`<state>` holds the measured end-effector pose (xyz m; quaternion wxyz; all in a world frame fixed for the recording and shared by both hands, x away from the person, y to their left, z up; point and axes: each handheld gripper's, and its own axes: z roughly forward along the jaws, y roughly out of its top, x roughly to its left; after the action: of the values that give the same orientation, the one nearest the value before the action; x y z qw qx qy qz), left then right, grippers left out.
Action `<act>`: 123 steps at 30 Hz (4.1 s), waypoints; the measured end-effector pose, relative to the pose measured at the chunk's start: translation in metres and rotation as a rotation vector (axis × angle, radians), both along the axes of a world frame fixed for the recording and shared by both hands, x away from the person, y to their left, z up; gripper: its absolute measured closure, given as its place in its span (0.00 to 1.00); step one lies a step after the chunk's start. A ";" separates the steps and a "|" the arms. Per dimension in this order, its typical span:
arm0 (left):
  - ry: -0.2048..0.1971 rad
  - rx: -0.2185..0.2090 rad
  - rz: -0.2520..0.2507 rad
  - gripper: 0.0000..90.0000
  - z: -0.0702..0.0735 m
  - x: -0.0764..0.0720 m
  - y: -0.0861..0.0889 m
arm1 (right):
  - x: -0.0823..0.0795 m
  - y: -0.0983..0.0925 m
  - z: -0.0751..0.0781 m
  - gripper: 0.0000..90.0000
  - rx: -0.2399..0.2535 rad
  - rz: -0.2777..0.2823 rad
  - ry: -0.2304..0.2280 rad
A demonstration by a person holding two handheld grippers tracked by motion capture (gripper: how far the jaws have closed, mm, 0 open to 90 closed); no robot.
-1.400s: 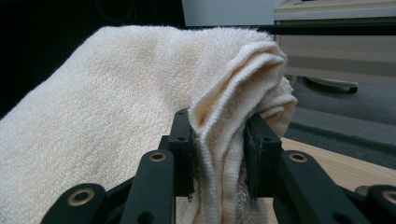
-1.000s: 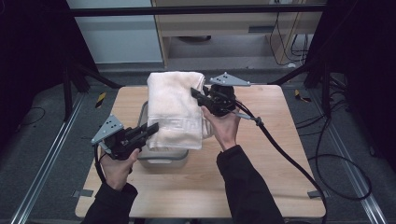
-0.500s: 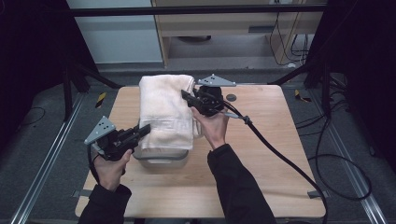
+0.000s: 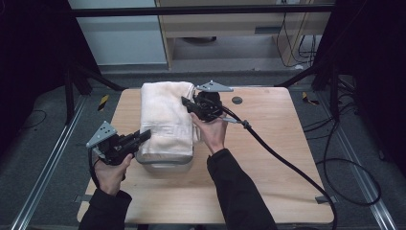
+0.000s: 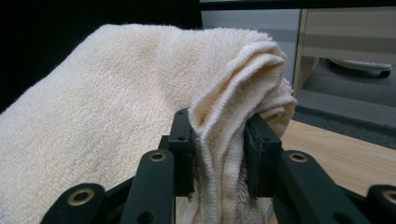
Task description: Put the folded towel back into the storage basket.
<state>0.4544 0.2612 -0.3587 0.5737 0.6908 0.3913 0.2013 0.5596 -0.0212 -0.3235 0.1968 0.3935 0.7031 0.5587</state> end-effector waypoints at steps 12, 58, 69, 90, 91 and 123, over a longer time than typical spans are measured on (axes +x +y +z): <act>0.038 0.017 0.024 0.87 -0.014 0.007 0.006 | 0.009 0.009 -0.017 0.76 -0.014 -0.001 0.029; 0.176 0.129 0.108 0.87 -0.065 0.036 0.016 | 0.040 0.038 -0.087 0.75 -0.082 -0.004 0.143; 0.209 0.162 0.122 0.87 -0.077 0.043 0.014 | 0.045 0.042 -0.103 0.75 -0.131 -0.009 0.163; 0.223 0.230 0.149 0.76 -0.085 0.046 0.008 | 0.044 0.046 -0.118 0.64 -0.280 -0.004 0.141; 0.215 0.228 0.151 0.73 -0.084 0.046 0.008 | 0.044 0.046 -0.118 0.62 -0.297 -0.002 0.135; 0.117 0.128 0.136 0.35 -0.063 0.013 0.026 | -0.015 -0.054 -0.071 0.16 -0.209 -0.008 0.027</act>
<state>0.4672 0.2870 -0.4219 0.4896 0.7084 0.4567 0.2235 0.5449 -0.0748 -0.3942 0.2295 0.3810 0.7585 0.4762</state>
